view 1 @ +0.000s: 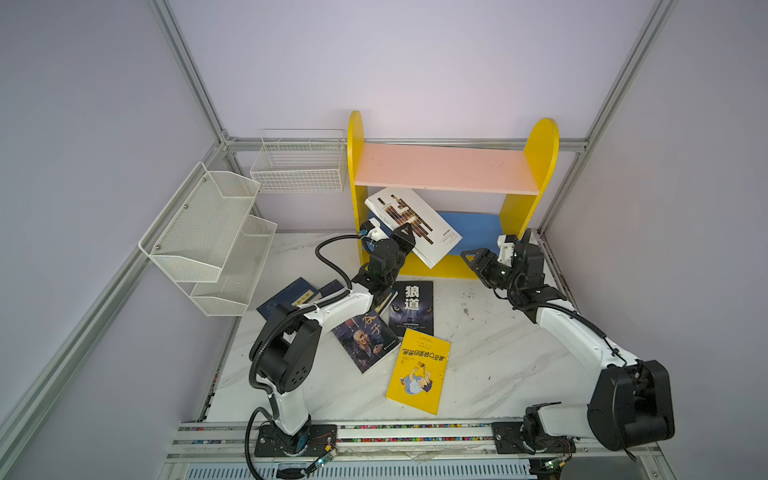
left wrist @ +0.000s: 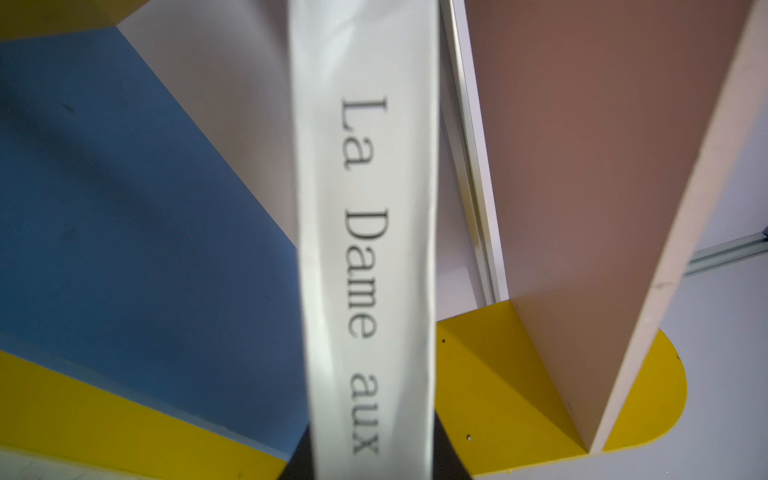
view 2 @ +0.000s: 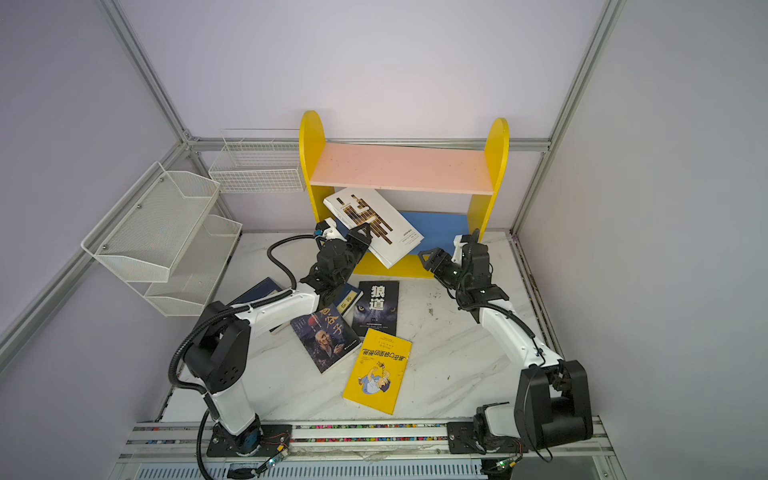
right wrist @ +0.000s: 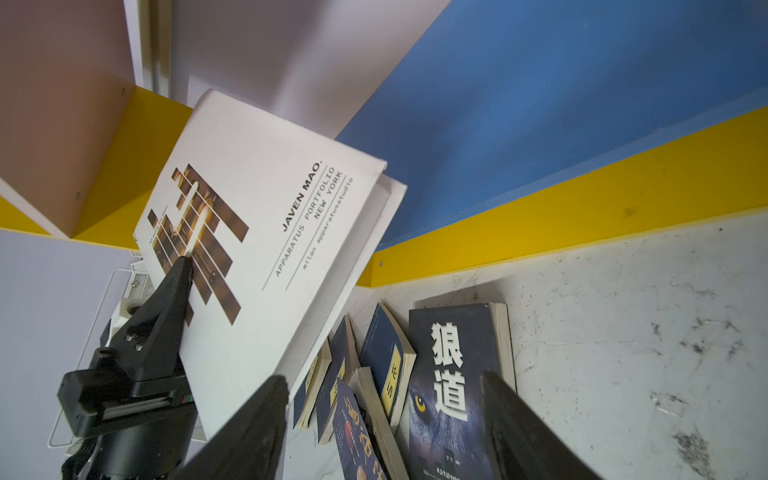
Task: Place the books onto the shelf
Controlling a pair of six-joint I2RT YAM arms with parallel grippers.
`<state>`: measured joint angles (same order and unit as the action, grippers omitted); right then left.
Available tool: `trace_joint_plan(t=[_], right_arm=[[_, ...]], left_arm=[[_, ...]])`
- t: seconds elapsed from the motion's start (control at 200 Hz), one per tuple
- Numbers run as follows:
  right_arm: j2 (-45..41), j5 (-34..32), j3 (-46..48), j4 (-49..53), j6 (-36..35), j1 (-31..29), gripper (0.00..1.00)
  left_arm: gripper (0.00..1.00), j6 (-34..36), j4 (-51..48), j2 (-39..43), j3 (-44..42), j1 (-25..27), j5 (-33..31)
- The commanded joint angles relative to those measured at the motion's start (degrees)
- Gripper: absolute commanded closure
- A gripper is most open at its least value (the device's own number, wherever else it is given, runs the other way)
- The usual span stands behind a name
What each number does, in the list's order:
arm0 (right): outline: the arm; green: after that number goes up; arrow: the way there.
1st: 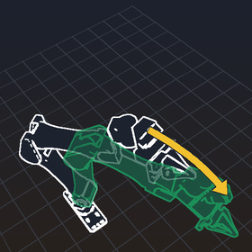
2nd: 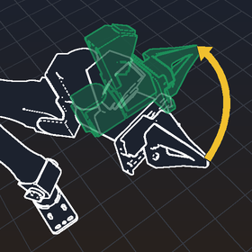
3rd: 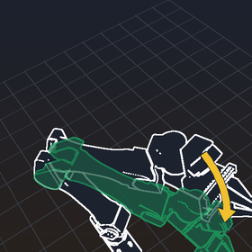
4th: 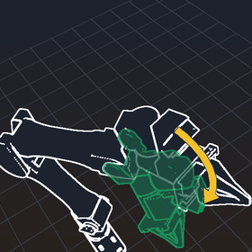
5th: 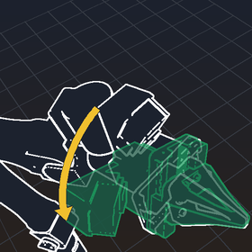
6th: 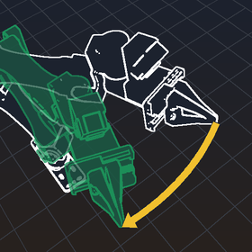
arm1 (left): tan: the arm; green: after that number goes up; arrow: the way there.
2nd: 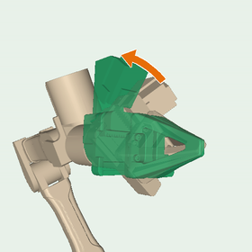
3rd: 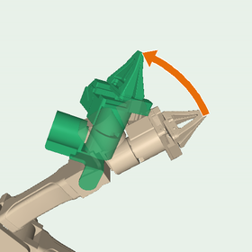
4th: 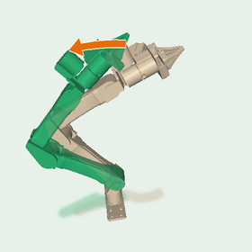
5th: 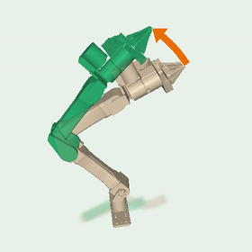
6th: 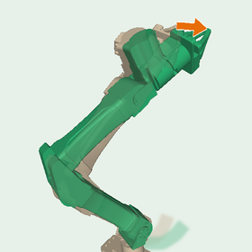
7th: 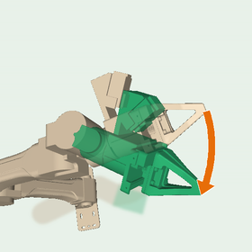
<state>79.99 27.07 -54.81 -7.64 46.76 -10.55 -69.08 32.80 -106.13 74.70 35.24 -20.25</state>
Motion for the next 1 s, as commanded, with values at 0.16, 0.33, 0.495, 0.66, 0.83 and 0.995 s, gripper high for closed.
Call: trace_joint_plan(t=[0.16,0.33,0.495,0.66,0.83,0.995], right_arm=[[9.32,3.23,-6.27,-8.8,4.05,0.24,0.24],[14.58,6.38,-6.39,-13.96,7.54,0.12,0.25],[17.95,8.25,-6.74,-18.12,9.93,-0.47,0.27],[19.7,8.61,-7.33,-19.66,10.8,-0.79,0.29],[20.47,8.55,-7.42,-20.91,11.25,-0.79,0.3],[20.99,7.61,-9.1,-18.28,9.19,-0.79,0.3]], left_arm=[[0.74,0.96,9.96,-5.91,11.51,1.63,-12.51],[0.63,2.51,5.59,-7.56,13.98,3.3,-15.47],[0.48,3.26,0.78,-7.87,14.47,5.12,-17.96],[0.43,1.8,-6.64,-6.79,13.69,6.36,-18.33],[0.4,0.17,-8.68,-4.06,9.32,7.18,-17.76],[0.28,3.77,-10.06,1.31,4.07,6.97,-15.9]])
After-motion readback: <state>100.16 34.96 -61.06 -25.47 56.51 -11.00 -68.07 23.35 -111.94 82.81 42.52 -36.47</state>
